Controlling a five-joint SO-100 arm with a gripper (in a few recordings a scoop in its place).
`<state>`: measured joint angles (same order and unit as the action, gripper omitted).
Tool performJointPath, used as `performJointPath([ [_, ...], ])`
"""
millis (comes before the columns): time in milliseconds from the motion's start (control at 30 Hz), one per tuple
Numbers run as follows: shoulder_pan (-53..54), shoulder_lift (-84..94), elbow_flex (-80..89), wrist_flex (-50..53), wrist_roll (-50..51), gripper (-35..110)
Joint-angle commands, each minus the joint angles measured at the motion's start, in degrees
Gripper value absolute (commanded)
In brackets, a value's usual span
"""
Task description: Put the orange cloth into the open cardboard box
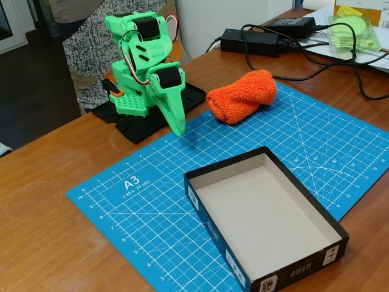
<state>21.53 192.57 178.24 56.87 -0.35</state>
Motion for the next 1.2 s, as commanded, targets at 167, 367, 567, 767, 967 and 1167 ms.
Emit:
performJointPath([
  [167,-1.58,0.79,-0.7,2.2,-2.37,0],
  [367,-2.02,0.79,-0.7,2.2,-2.81,0],
  [567,-3.78,0.79,-0.97,3.16,-5.1,6],
  [767,-14.5,0.35,-7.38,11.07,-10.9,34],
  [967,-20.57,-11.25,-21.97,15.91,-21.27,36],
  [1167,-20.13,-51.77,-54.76,28.74,-21.27,38],
])
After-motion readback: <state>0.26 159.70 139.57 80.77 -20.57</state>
